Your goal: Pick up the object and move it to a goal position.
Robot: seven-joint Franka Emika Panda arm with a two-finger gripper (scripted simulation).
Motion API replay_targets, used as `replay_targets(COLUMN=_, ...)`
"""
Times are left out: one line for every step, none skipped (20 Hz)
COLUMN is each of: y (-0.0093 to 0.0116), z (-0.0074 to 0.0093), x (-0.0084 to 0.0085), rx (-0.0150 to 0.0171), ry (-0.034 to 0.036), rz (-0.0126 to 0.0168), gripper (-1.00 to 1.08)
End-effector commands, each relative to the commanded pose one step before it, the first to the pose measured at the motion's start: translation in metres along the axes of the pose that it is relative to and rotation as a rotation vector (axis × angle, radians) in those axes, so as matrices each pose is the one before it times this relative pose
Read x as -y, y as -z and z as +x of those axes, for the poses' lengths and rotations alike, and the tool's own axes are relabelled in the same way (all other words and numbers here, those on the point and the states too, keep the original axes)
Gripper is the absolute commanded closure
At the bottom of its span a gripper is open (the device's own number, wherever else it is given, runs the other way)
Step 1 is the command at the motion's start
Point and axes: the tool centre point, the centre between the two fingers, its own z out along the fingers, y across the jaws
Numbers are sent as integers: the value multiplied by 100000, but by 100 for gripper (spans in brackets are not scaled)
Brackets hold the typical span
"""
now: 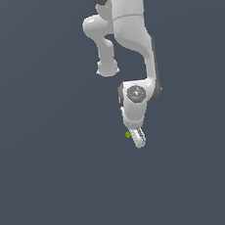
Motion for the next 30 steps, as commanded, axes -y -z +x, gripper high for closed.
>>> replay_targets(y=-107, z=-3, x=75, rx=3, ry=-1, rz=141, gripper=108)
replay_targets(y=0, z=0, x=0, rx=0, ry=0, rz=0, gripper=108)
replay_targets(y=0, z=0, x=0, rx=0, ry=0, rz=0, gripper=108)
replay_targets(y=0, z=0, x=0, rx=0, ry=0, rz=0, gripper=108)
replay_targets(y=0, z=0, x=0, rx=0, ry=0, rz=0, gripper=108)
replay_targets(y=0, z=0, x=0, rx=0, ry=0, rz=0, gripper=108)
replay_targets(y=0, z=0, x=0, rx=0, ry=0, rz=0, gripper=108)
replay_targets(y=0, z=0, x=0, rx=0, ry=0, rz=0, gripper=108)
replay_targets(y=0, z=0, x=0, rx=0, ry=0, rz=0, gripper=108)
replay_targets(y=0, z=0, x=0, rx=0, ry=0, rz=0, gripper=108)
replay_targets(y=34, z=11, x=10, rx=-6, ry=-17, rz=46, gripper=108)
replay_targets(y=9, z=19, x=17, rx=0, ry=0, rz=0, gripper=108)
replay_targets(y=28, z=57, x=50, rx=0, ry=0, rz=0, gripper=108)
replay_targets(y=47, z=95, x=83, rx=0, ry=0, rz=0, gripper=108)
replay_targets(y=65, z=132, x=116, rx=0, ry=0, rz=0, gripper=108)
replay_targets(y=83, z=168, x=148, rx=0, ry=0, rz=0, gripper=108)
replay_targets(y=100, z=204, x=179, rx=0, ry=0, rz=0, gripper=108)
replay_targets(y=117, z=238, x=209, rx=0, ry=0, rz=0, gripper=108)
replay_targets(y=129, z=261, x=240, rx=-45, ry=15, rz=-11, gripper=108)
replay_targets(y=149, z=302, x=267, rx=0, ry=0, rz=0, gripper=108)
replay_targets(y=164, z=332, x=294, rx=0, ry=0, rz=0, gripper=108)
replay_targets(y=177, z=360, x=320, rx=0, ry=0, rz=0, gripper=108)
replay_targets(y=190, z=387, x=345, rx=0, ry=0, rz=0, gripper=108)
replay_targets(y=202, z=411, x=368, rx=0, ry=0, rz=0, gripper=108)
replay_targets(y=208, z=420, x=392, rx=-43, ry=19, rz=-14, gripper=108)
replay_targets(y=223, z=455, x=410, rx=0, ry=0, rz=0, gripper=108)
replay_targets(y=232, z=474, x=429, rx=0, ry=0, rz=0, gripper=108)
replay_targets(y=240, z=490, x=447, rx=0, ry=0, rz=0, gripper=108)
replay_targets(y=248, z=505, x=463, rx=0, ry=0, rz=0, gripper=108)
replay_targets(y=254, z=518, x=477, rx=0, ry=0, rz=0, gripper=108)
